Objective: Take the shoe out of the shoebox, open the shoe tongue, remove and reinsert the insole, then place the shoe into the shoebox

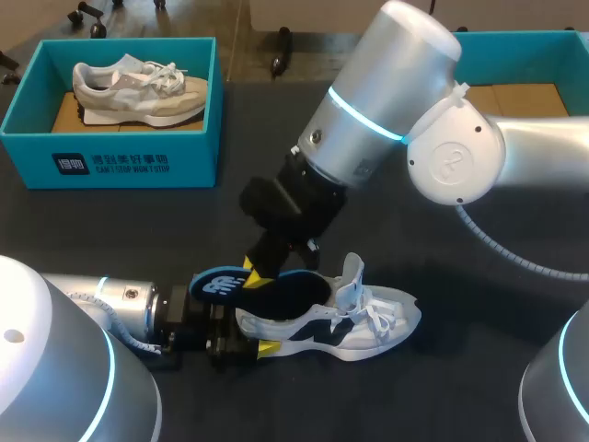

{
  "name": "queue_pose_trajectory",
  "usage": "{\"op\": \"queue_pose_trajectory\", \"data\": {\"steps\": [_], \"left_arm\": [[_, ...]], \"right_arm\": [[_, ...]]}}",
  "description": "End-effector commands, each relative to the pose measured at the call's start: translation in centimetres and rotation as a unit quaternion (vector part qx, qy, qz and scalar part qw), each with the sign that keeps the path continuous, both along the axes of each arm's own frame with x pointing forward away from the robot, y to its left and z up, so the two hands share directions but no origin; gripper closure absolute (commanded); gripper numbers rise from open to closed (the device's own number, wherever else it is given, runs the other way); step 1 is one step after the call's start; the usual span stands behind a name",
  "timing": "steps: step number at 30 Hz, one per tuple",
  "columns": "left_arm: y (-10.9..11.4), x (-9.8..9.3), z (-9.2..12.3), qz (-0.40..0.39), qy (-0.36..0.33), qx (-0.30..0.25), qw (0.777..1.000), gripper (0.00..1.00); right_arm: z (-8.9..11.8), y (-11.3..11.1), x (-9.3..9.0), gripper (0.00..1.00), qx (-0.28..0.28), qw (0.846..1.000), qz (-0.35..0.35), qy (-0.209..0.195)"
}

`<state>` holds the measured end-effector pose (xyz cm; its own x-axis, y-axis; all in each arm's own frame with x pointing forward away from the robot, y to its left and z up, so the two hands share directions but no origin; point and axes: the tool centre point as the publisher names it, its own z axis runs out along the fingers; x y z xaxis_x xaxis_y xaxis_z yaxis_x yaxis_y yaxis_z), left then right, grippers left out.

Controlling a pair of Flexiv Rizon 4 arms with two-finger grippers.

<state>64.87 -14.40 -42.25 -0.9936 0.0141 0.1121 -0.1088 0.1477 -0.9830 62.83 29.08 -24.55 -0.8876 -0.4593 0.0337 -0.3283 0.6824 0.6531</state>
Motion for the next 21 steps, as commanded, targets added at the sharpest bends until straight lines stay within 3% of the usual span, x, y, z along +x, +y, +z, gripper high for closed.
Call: {"op": "queue_pose_trajectory", "data": {"steps": [1, 6, 8, 21], "left_arm": [[0.0, 0.0, -0.2, 0.001, -0.001, -0.001, 1.0, 1.0], [0.0, 0.0, -0.2, 0.001, -0.001, -0.001, 1.0, 1.0], [0.0, 0.0, -0.2, 0.001, -0.001, -0.001, 1.0, 1.0], [0.0, 0.0, -0.2, 0.001, -0.001, -0.001, 1.0, 1.0]], "right_arm": [[1.6, 0.9, -0.1, 1.0, 0.024, 1.0, 0.02, -0.004], [4.2, 2.1, -0.1, 1.0, 0.039, 0.998, 0.042, -0.003], [5.5, 2.0, 0.3, 1.0, 0.051, 0.998, 0.017, 0.033], [5.5, 2.0, 0.3, 1.0, 0.051, 0.998, 0.017, 0.033]]}}
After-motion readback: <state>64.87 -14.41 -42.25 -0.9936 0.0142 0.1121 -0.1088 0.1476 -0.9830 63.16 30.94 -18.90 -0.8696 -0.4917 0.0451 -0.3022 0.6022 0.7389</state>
